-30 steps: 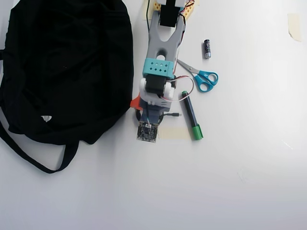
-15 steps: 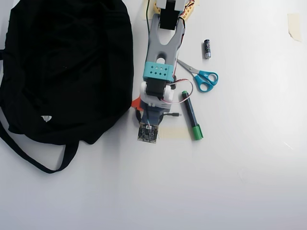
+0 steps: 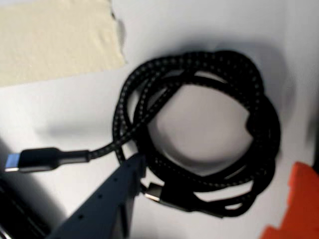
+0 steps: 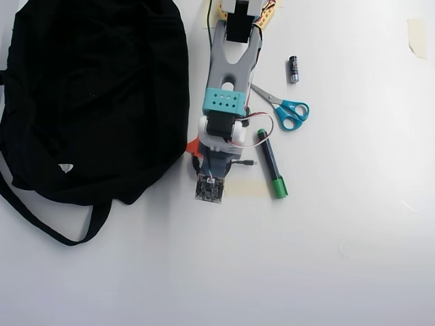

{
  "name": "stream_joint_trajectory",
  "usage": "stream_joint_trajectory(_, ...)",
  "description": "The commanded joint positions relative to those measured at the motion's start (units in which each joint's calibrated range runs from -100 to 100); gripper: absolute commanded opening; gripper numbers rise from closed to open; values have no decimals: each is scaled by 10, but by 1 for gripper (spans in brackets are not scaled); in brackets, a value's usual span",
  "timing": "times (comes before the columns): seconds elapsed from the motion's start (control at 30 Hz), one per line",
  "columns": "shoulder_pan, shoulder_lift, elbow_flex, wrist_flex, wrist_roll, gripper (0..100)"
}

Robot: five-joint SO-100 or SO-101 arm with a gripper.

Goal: Put the cable into the black bag

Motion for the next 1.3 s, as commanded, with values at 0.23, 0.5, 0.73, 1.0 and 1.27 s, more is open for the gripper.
stream_joint_trajectory(0.23, -12, -13, -37, 19, 34, 35)
stream_joint_trajectory(0.5, -5, -7, -70, 53, 54, 34)
stream_joint_trajectory(0.73, -5, -1, -62, 45, 55, 34)
stream_joint_trajectory(1.0, 0, 32, -66, 45, 55, 35)
stream_joint_trajectory(1.27, 0, 33, -68, 45, 55, 38)
